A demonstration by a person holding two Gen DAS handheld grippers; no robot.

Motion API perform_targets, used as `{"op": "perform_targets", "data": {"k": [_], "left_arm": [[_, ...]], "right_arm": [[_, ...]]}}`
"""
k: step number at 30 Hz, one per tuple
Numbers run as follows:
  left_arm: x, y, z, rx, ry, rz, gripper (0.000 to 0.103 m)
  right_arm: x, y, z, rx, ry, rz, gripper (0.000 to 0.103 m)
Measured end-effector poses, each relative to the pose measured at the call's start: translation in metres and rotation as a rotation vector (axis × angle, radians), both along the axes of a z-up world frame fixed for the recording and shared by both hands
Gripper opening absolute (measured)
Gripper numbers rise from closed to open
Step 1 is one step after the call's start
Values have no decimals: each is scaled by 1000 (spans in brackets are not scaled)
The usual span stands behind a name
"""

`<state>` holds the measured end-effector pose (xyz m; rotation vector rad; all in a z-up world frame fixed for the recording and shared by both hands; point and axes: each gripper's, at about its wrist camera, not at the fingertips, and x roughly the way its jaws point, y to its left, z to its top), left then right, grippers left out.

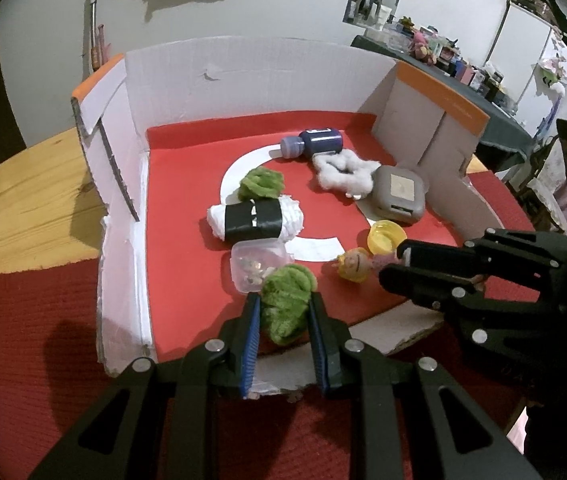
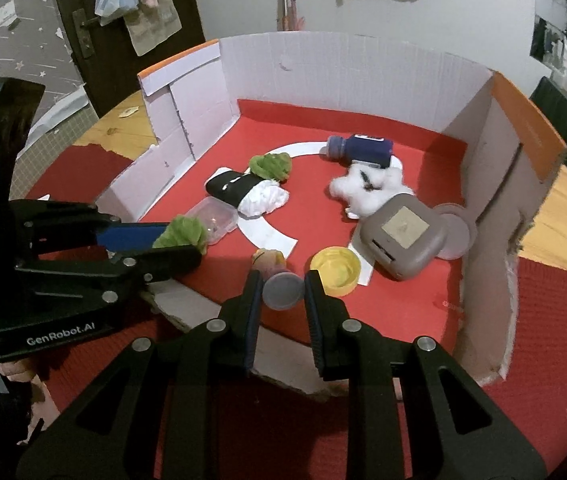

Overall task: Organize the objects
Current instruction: 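Lower and release the green ball with the left gripper while the right releases the doll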

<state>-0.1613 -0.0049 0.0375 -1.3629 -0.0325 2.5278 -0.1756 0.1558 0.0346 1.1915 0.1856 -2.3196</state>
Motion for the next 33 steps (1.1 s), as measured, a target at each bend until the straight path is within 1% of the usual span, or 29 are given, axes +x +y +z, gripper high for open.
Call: {"op": "perform_targets", "data": {"k": [4,11,15,17,26,33], "left_arm": [[-3,-3,-2,-9,3,16,24],[-7,-8,-1,-6,6,34,24],[-9,-8,-2,-30,11,46,24],[-11,-7,-3,-42,14,55,24],[-13,-5,-8,-60,7,54,25],[-14,-4,-8,-56,13,60,25]], "right_arm": [[-2,-3,0,-2,-16,6,20],[-8,-3,-8,-1,-60,-22,20],[-9,-2,-12,15,-52,-42,20],[-10,-1,-13,6,-56,-44,20],[-12,0,-14,-1,-57,-40,20],[-13,0,-14,-5,-54,-40,20]]}}
